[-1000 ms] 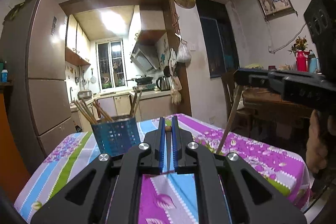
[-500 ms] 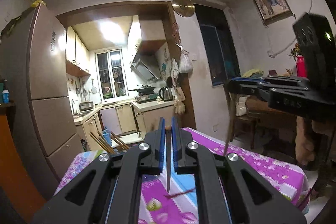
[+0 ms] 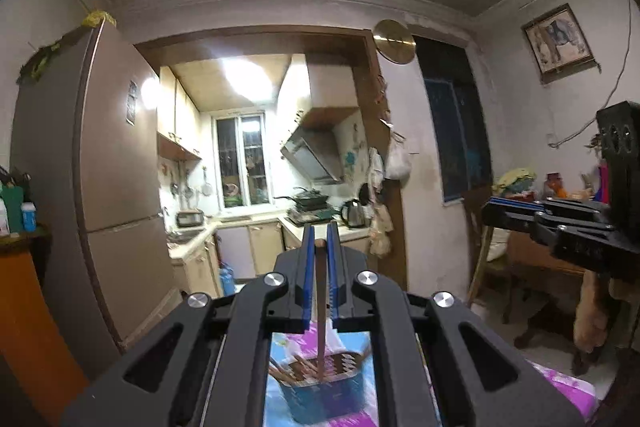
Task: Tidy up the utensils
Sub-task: 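Carry both chopsticks over the blue holder and lower them inside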
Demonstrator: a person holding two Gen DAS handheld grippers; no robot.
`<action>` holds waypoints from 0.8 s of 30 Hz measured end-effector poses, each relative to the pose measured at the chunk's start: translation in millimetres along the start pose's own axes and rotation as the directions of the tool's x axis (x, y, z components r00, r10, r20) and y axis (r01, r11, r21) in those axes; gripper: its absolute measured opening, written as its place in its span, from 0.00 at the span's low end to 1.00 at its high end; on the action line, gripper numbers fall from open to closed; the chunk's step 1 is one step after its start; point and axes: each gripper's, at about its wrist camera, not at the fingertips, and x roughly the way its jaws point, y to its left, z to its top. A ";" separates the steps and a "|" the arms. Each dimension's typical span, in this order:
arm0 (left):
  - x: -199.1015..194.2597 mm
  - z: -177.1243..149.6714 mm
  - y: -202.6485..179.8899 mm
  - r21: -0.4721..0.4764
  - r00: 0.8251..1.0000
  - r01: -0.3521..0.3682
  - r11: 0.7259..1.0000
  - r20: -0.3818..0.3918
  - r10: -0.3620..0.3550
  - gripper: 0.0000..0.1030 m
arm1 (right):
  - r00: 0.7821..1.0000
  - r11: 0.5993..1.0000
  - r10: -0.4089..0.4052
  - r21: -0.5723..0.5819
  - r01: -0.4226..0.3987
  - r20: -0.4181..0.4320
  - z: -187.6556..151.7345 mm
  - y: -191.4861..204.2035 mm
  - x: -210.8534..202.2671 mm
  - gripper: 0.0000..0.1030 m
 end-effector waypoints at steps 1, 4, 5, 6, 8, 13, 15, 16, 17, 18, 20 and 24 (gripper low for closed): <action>3.0 2.1 1.0 0.000 1.000 -0.002 1.000 0.001 0.002 0.05 | 1.000 1.000 0.002 -0.002 -0.002 0.002 6.0 -0.1 7.7 0.07; 26.4 11.3 9.0 0.004 1.000 -0.018 1.000 -0.001 0.018 0.05 | 1.000 1.000 0.011 -0.010 -0.011 0.006 19.4 0.3 29.8 0.07; 31.8 11.8 11.4 0.000 1.000 -0.017 1.000 -0.004 0.017 0.05 | 1.000 1.000 0.012 -0.013 -0.012 0.005 21.8 0.5 36.1 0.07; 36.1 13.2 14.3 -0.001 1.000 -0.021 1.000 -0.007 0.021 0.05 | 1.000 1.000 0.014 -0.018 -0.013 0.003 25.0 0.3 45.2 0.07; 51.4 13.7 18.4 -0.008 1.000 -0.020 1.000 -0.020 0.020 0.05 | 1.000 1.000 0.018 -0.021 -0.018 -0.002 29.0 -1.4 62.2 0.07; 90.5 2.7 29.3 -0.032 0.997 -0.011 0.999 -0.072 0.009 0.05 | 0.999 1.000 0.026 -0.016 -0.026 -0.025 29.2 -7.4 104.3 0.07; 103.0 -4.0 34.3 -0.042 0.996 -0.009 0.999 -0.092 0.005 0.05 | 0.999 0.999 0.029 -0.013 -0.029 -0.038 24.7 -9.8 119.0 0.07; 109.9 -8.2 37.4 -0.049 0.994 -0.004 0.999 -0.105 -0.001 0.05 | 0.999 0.999 0.029 -0.013 -0.030 -0.044 22.6 -10.2 124.9 0.07; 115.4 -10.5 40.1 -0.052 0.994 -0.005 0.999 -0.112 -0.001 0.05 | 0.998 0.999 0.031 -0.009 -0.031 -0.053 18.9 -11.8 133.2 0.07; 121.6 -14.9 42.3 -0.055 0.992 -0.005 0.998 -0.124 -0.001 0.05 | 0.998 0.999 0.032 -0.005 -0.032 -0.063 15.0 -13.3 141.5 0.07; 131.0 -22.0 48.2 -0.066 0.990 -0.002 0.998 -0.143 -0.008 0.05 | 0.996 1.000 0.030 0.000 -0.030 -0.080 7.7 -16.1 156.4 0.07; 145.8 -37.2 54.6 -0.075 0.984 -0.002 0.997 -0.179 -0.012 0.05 | 0.993 1.000 0.028 0.016 -0.026 -0.111 -8.0 -20.4 180.7 0.07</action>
